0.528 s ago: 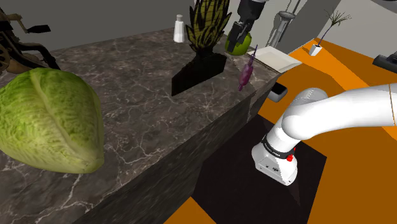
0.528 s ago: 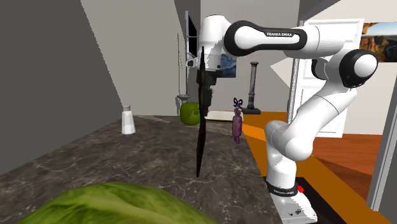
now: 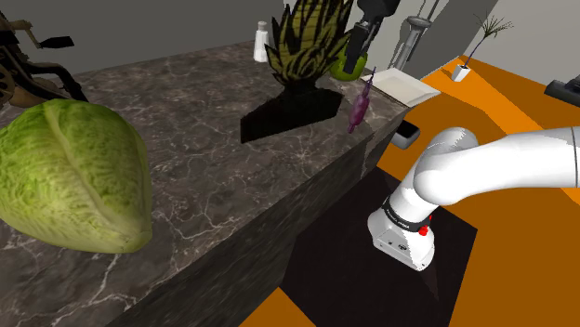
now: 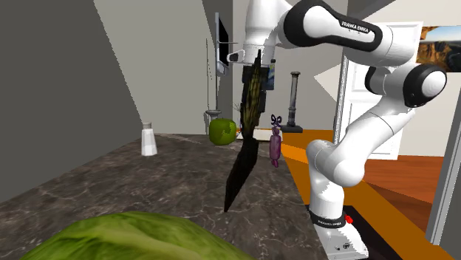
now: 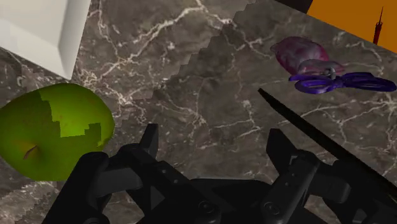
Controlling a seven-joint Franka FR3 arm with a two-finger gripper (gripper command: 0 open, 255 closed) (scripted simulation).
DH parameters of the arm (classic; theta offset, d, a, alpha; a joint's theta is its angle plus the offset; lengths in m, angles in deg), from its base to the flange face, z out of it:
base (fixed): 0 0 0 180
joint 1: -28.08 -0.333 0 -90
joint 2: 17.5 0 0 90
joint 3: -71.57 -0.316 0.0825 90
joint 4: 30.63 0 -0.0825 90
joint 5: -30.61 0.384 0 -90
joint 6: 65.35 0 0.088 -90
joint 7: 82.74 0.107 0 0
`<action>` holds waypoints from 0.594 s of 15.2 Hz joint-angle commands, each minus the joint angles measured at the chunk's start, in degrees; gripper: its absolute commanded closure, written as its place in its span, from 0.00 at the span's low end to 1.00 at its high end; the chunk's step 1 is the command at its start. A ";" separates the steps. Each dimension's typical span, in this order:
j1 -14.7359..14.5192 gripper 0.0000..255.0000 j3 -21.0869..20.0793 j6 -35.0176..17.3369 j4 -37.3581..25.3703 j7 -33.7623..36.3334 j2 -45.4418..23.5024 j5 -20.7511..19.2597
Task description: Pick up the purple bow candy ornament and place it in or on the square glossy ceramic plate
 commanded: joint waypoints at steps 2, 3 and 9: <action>-1.41 0.00 -3.13 5.44 -3.37 0.86 1.02 0.25; -1.85 0.00 -4.18 7.19 -4.62 1.15 1.18 0.36; -3.64 0.00 -8.85 14.17 -9.74 2.34 1.54 1.00</action>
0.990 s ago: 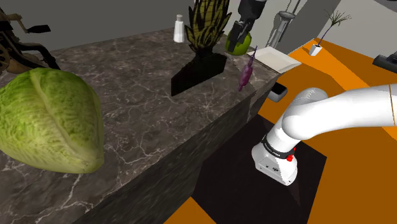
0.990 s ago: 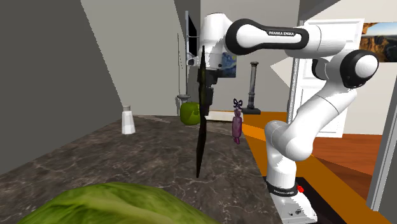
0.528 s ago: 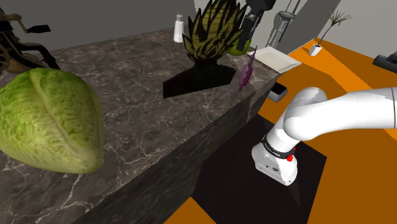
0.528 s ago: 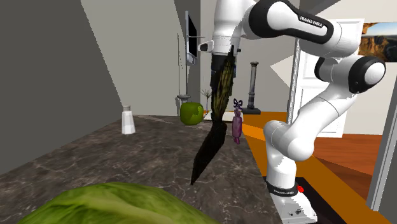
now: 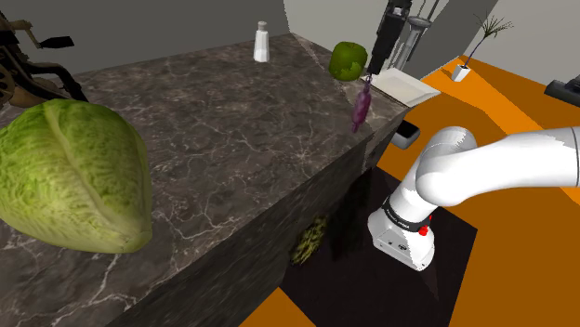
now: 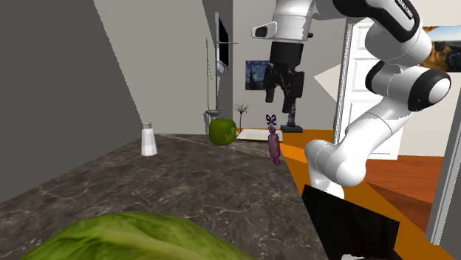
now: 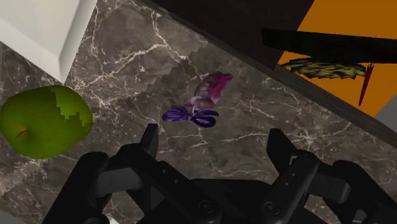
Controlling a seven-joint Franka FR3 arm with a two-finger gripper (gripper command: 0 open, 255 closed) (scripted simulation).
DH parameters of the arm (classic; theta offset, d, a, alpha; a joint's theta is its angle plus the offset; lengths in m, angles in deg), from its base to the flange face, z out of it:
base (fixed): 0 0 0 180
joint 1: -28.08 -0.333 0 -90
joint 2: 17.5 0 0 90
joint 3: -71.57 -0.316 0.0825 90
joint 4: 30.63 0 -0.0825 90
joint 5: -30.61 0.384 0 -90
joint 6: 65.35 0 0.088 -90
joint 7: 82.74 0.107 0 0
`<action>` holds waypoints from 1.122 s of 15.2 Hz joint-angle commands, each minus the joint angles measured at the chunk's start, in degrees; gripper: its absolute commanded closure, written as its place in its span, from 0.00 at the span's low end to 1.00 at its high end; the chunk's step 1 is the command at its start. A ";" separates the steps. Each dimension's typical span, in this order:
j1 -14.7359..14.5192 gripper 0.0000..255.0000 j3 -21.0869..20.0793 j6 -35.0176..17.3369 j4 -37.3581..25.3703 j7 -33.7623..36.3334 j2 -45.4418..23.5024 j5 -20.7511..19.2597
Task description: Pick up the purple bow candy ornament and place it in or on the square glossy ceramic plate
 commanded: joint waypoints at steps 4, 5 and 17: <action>-0.57 0.00 -0.03 -2.25 4.40 -0.16 1.95 0.13; -0.67 0.00 0.02 -2.88 5.46 -0.20 2.38 0.16; -0.82 1.00 0.10 -3.85 7.09 -0.26 3.03 0.20</action>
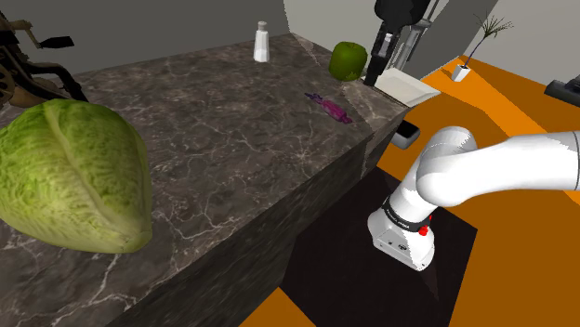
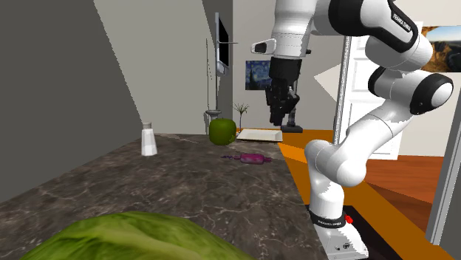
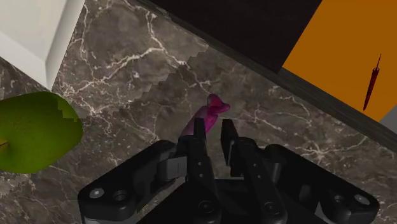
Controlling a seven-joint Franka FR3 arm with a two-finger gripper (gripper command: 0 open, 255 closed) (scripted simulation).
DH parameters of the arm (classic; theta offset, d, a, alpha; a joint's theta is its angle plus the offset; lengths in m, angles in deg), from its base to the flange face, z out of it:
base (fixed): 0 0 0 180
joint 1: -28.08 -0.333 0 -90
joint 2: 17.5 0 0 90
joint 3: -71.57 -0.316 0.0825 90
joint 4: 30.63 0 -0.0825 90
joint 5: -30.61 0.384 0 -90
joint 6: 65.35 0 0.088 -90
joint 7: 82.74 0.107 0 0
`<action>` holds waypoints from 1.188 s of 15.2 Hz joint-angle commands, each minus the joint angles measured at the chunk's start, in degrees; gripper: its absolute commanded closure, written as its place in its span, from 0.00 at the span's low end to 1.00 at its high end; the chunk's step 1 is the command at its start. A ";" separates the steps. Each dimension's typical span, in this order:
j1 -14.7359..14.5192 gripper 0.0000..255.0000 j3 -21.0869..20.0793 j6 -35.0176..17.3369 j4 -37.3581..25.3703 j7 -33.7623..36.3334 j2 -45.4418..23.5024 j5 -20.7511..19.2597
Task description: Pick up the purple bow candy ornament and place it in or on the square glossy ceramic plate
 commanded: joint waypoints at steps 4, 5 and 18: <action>0.00 1.00 0.00 0.00 0.00 0.00 0.00 0.00; 0.00 1.00 0.00 0.00 0.00 0.00 0.00 0.00; 13.34 0.00 -5.87 -11.41 5.35 23.72 -11.00 4.78</action>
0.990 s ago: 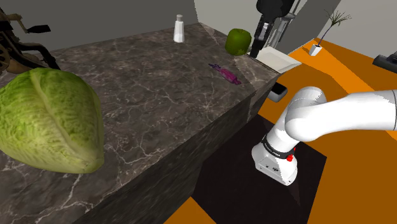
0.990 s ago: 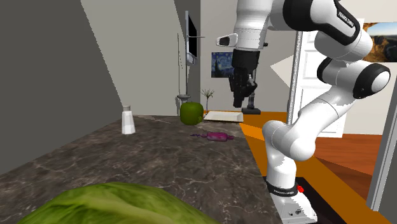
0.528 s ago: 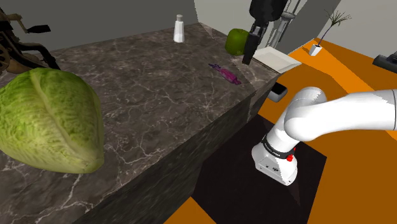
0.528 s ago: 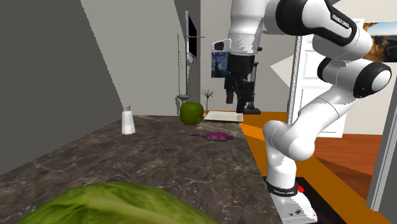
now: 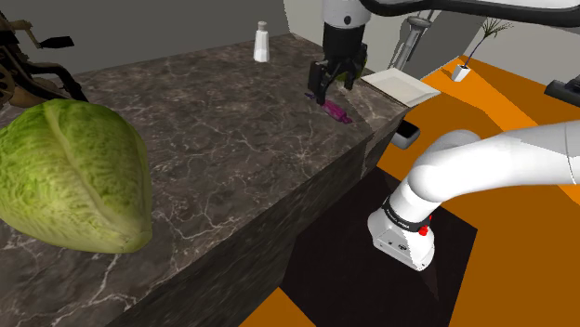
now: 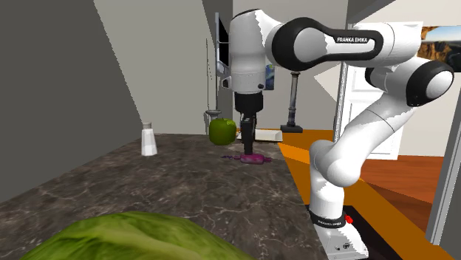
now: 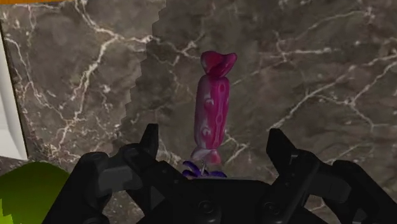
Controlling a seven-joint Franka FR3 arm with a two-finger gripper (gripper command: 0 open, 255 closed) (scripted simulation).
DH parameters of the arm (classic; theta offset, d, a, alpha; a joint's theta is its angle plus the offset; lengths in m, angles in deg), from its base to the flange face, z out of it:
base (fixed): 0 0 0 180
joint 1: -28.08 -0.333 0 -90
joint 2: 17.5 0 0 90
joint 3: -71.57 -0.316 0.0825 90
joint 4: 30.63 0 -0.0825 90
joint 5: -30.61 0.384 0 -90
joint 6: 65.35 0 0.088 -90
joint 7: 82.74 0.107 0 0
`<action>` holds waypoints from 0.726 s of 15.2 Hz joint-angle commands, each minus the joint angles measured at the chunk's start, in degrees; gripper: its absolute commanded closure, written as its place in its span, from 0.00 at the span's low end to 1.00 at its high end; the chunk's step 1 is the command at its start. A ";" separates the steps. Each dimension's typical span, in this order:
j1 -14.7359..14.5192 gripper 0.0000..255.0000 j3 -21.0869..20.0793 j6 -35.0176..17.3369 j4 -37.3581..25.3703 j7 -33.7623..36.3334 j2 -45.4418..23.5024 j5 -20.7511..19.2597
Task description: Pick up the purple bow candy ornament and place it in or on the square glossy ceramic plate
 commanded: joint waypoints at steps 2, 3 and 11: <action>0.63 0.00 -0.33 -2.34 2.04 1.14 -0.48 0.29; 0.55 0.00 -0.36 -3.02 2.95 1.10 -0.27 0.38; 0.30 0.00 -0.48 -5.50 6.11 0.95 0.40 0.67</action>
